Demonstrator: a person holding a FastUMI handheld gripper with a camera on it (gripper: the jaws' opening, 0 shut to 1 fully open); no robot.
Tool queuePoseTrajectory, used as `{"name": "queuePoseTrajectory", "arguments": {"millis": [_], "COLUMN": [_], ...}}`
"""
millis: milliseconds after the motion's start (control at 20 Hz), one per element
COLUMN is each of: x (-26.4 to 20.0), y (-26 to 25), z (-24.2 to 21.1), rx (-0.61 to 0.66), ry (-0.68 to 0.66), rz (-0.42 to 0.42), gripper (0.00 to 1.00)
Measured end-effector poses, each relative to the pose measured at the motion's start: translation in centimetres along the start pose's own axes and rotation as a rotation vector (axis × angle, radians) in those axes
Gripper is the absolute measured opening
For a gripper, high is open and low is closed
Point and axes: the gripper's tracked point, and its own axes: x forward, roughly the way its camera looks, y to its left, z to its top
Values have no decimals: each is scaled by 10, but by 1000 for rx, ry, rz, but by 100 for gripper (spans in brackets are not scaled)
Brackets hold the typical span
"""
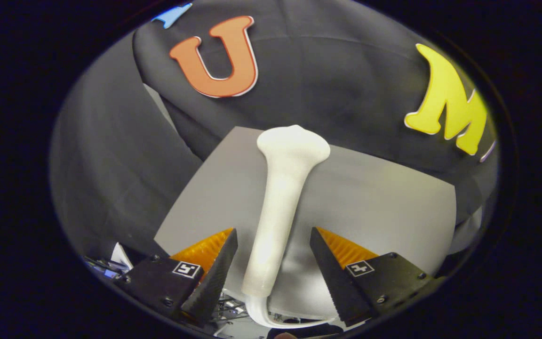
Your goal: Iron the clothes twice with a garment steamer, once on the left side and once on the right side.
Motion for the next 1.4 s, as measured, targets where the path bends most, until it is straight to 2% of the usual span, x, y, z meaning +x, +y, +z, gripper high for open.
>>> {"name": "queuePoseTrajectory", "arguments": {"millis": [50,200,350,450,800,1000,1150,1400], "x": [4,13,19,23,28,27,21,-34], "y": [-2,-3,-8,-5,1,0,5,1], "z": [2,2,2,-6,1,1,3,-15], "rx": [6,42,46,50,43,55,89,104], "ry": [14,63,93,127,71,32,-12,-58], "rz": [-19,-36,-83,-86,-125,-145,-90,-26], "gripper": [97,86,80,74,44,35,31,31]}}
